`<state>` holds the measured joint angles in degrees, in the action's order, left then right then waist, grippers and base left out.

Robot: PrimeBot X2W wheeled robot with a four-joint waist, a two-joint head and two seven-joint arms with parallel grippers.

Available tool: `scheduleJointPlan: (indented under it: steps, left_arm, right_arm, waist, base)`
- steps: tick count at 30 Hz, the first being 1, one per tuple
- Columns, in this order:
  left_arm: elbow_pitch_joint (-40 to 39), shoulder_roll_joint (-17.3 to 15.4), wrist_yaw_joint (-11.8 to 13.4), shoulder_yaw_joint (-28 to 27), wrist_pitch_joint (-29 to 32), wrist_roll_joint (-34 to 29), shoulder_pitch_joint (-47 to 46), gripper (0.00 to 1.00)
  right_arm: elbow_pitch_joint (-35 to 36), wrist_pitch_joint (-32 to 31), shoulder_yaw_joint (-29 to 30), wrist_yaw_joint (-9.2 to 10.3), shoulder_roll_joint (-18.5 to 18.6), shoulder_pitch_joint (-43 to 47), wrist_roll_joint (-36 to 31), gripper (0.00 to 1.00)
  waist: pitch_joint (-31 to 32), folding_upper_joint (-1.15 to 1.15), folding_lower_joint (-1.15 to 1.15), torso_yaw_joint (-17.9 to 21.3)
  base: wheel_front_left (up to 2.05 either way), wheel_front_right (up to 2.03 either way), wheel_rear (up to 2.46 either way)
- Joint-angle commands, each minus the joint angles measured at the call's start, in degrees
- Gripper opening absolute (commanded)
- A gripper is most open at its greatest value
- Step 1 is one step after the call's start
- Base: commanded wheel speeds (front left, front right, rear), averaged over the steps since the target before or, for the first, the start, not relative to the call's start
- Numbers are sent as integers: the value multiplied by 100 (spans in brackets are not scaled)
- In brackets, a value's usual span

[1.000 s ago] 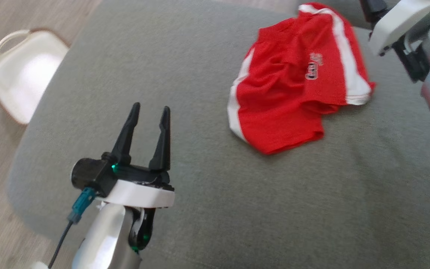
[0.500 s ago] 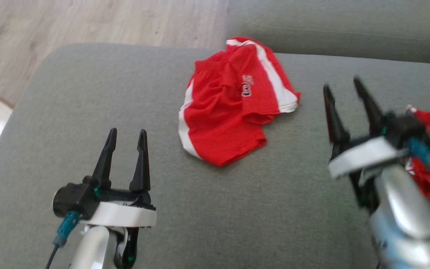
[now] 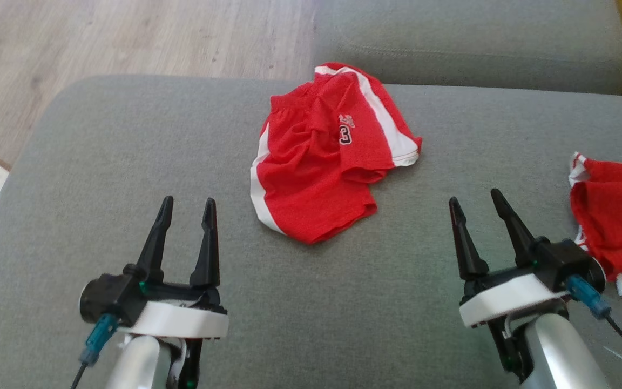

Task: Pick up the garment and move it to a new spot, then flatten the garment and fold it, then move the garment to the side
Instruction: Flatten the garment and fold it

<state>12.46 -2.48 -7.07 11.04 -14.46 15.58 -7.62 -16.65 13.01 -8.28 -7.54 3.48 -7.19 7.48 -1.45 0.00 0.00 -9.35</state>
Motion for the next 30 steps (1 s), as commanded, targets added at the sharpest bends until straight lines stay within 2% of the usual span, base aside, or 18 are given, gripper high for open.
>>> scheduleJointPlan:
  steps: [1, 5, 9, 14, 15, 21, 26, 27, 28, 30]
  left_arm:
    - [-226, -40, -9, -161, -54, -29, -190, 100]
    - [-226, -40, -18, -83, -54, -25, -304, 100]
    - [-191, -40, -23, 20, -54, 36, -395, 100]
    - [-136, -40, -28, 144, -54, 77, -483, 100]
    - [-127, -40, -29, 171, -54, 103, -527, 100]
    - [-86, -40, -30, 314, -54, 155, -637, 100]
    - [-83, -40, -10, 401, -54, 198, -686, 100]
    - [-81, -40, -3, 409, -54, 202, -688, 100]
    - [-81, -40, 4, 411, -54, 206, -689, 100]
    - [-82, -40, 16, 411, -54, 212, -689, 100]
  right_arm:
    - [231, -34, -131, 5, -56, -232, -36, 100]
    - [128, -335, -180, 5, -58, -446, -175, 100]
    - [-295, -717, -259, 5, -59, -765, -101, 100]
    - [-1095, -1191, -330, 5, -59, -1263, 239, 100]
    - [-1445, -1316, -338, 5, -59, -1485, 254, 100]
    - [-2391, -1540, -468, 5, -59, -1997, 705, 100]
    - [-3048, -1561, -585, 5, -60, -2304, 764, 100]
    - [-3151, -1552, -627, 5, -60, -2350, 780, 69]
    - [-3240, -1519, -664, 5, -60, -2395, 787, 0]
    - [-3404, -1431, -691, 5, -59, -2483, 771, 0]
  waist:
    - [-69, 0, 0, -64]
    - [-260, 0, 0, -267]
    - [-429, 0, 0, -501]
    - [-594, 0, 0, -764]
    - [-652, 0, 0, -858]
    - [-766, 0, 0, -1123]
    - [-831, 0, 0, -1270]
    - [-835, 0, 0, -1285]
    - [-840, 0, 0, -1294]
    - [-845, 0, 0, -1300]
  base:
    - [0, 0, 0]
    - [0, 0, 0]
    - [0, 0, 0]
    - [0, 0, 0]
    - [0, 0, 0]
    - [0, 0, 0]
    - [0, 0, 0]
    - [0, 0, 0]
    - [0, 0, 0]
    - [0, 0, 0]
